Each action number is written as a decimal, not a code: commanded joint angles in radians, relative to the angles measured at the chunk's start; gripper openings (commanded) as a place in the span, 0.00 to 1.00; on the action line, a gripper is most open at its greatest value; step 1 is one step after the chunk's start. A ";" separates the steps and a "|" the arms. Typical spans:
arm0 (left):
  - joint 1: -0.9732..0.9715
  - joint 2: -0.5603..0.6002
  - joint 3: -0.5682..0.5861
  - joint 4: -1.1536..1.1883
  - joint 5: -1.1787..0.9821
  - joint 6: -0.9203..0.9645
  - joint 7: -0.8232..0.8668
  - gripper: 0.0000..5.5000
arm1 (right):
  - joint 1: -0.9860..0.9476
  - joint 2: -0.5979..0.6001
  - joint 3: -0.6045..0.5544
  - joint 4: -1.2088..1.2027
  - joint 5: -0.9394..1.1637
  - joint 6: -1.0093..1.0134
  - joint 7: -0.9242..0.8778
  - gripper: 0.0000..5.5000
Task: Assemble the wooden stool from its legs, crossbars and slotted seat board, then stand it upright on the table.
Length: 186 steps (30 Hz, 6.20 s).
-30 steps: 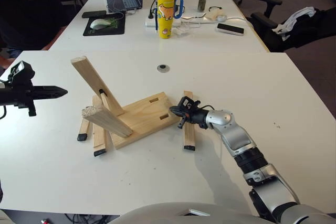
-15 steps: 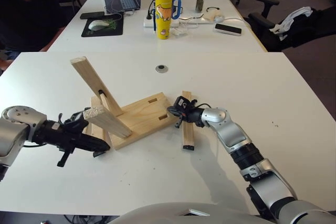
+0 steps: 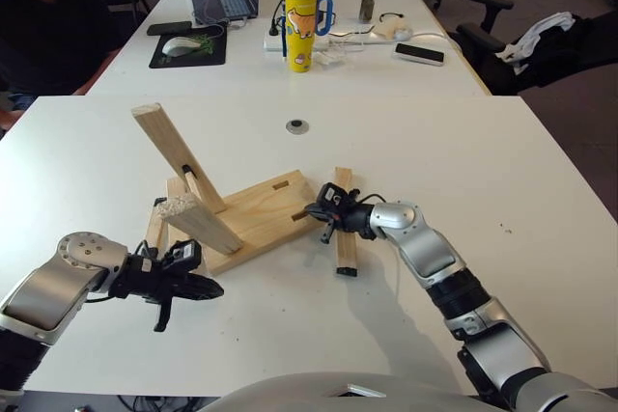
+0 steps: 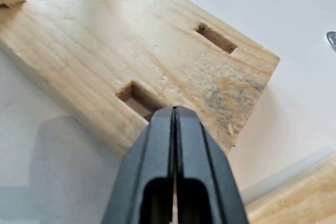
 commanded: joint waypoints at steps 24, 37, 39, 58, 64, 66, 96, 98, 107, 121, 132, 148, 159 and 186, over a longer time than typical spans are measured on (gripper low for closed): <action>-0.208 -0.491 -0.183 0.200 0.437 -0.029 0.587 0.00 | 0.028 0.024 0.109 -0.071 0.049 0.115 0.095 0.00; -0.308 -0.576 -0.113 0.391 0.477 -0.146 0.715 0.00 | 0.050 0.179 -0.144 -0.252 0.186 0.031 -0.107 0.00; -0.299 -0.581 -0.050 0.364 0.449 -0.157 0.748 0.00 | 0.094 0.203 -0.201 -0.278 0.204 0.020 -0.175 0.00; 0.031 -0.594 0.520 -0.110 0.222 0.020 1.031 0.47 | 0.330 0.303 -0.577 -0.536 0.329 0.173 -0.612 0.03; 0.038 -0.460 0.445 0.025 0.204 0.053 0.831 0.56 | 0.399 0.310 -0.610 -0.580 0.364 0.146 -0.635 0.19; 0.029 -0.415 0.435 0.114 0.231 -0.014 0.795 0.56 | 0.413 0.312 -0.609 -0.584 0.365 0.142 -0.643 0.25; 0.070 -0.403 0.434 0.153 0.106 0.457 0.798 0.51 | 0.382 0.320 -0.560 -0.610 0.373 0.193 -0.745 0.30; 0.081 -0.389 0.422 0.169 0.111 0.469 0.789 0.45 | 0.378 0.319 -0.556 -0.605 0.370 0.192 -0.747 0.30; 0.095 -0.446 0.446 0.206 0.086 0.407 0.834 0.25 | 0.369 0.298 -0.572 -0.585 0.364 0.184 -0.753 0.30; -0.298 -0.570 0.461 0.273 0.146 -0.137 1.008 0.24 | 0.219 0.170 -0.651 -0.402 0.388 0.131 -0.654 0.30; -0.463 -0.599 0.343 -0.071 0.202 -0.397 1.000 0.24 | 0.004 0.161 -0.723 -0.500 0.684 0.221 -0.589 0.50; -0.341 -0.677 0.055 -0.126 0.068 -0.350 0.714 0.24 | -0.079 0.271 -0.706 -0.498 1.379 0.368 -0.750 0.57; -0.325 -0.673 0.037 -0.125 0.085 -0.355 0.665 0.24 | -0.050 0.243 -0.656 -0.440 1.425 0.362 -0.831 0.52; -0.296 -0.737 0.096 -0.158 0.044 -0.281 0.749 0.44 | 0.055 0.166 -0.608 -0.412 1.290 0.291 -0.938 0.08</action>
